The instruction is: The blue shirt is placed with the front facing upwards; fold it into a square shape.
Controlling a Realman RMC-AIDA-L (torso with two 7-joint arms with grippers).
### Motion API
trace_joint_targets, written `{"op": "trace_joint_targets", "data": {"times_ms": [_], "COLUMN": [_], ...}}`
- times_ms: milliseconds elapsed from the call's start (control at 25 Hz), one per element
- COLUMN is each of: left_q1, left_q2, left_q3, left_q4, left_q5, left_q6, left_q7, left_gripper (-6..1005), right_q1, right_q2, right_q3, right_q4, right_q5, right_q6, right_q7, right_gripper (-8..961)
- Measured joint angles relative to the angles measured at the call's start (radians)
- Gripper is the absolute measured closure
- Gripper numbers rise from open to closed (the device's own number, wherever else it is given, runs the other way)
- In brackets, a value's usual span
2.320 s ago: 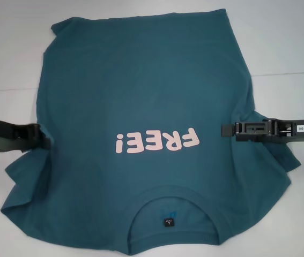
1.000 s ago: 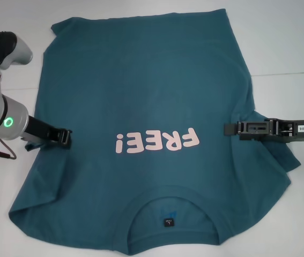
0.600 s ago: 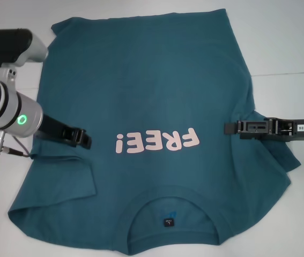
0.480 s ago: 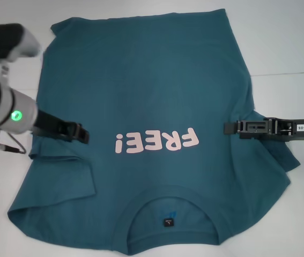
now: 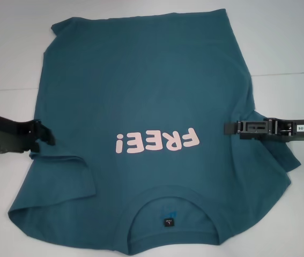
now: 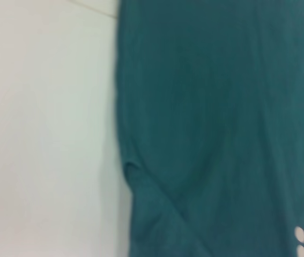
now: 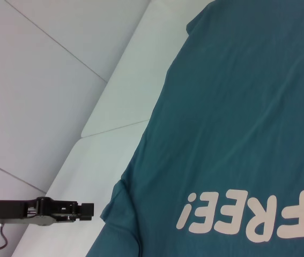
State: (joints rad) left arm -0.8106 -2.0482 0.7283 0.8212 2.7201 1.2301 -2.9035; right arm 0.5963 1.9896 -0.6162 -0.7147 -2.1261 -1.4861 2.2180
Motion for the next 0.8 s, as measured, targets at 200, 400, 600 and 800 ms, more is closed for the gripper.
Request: {"op": "trace_joint_targets", "data": {"times_ms": [200, 400, 600, 800], "left_q1": [0.009, 0.019, 0.023, 0.027], "left_q2": [0.013, 0.017, 0.020, 0.020], "left_q3": [-0.043, -0.057, -0.063, -0.066], "left_q4": [-0.063, -0.095, -0.126, -0.144], "left_q5": [0.001, 0.002, 0.003, 0.003], "left_q6": [-0.070, -0.117, -0.154, -0.182], "left_q7": [0.001, 0.006, 0.007, 0.010], "left_gripper": [560, 540, 521, 502], "right_q1": [0.000, -0.002, -0.003, -0.003], "right_q2": [0.000, 0.000, 0.000, 0.000], "right_q3": [-0.004, -0.001, -0.003, -0.004], "right_q4": [0.001, 0.002, 0.002, 0.003], "right_q5": [0.000, 0.000, 0.000, 0.000], "right_q6": [0.000, 0.000, 0.001, 0.004], "right_q7": [0.000, 0.000, 0.000, 0.000], "right_gripper": [39, 39, 39, 39]}}
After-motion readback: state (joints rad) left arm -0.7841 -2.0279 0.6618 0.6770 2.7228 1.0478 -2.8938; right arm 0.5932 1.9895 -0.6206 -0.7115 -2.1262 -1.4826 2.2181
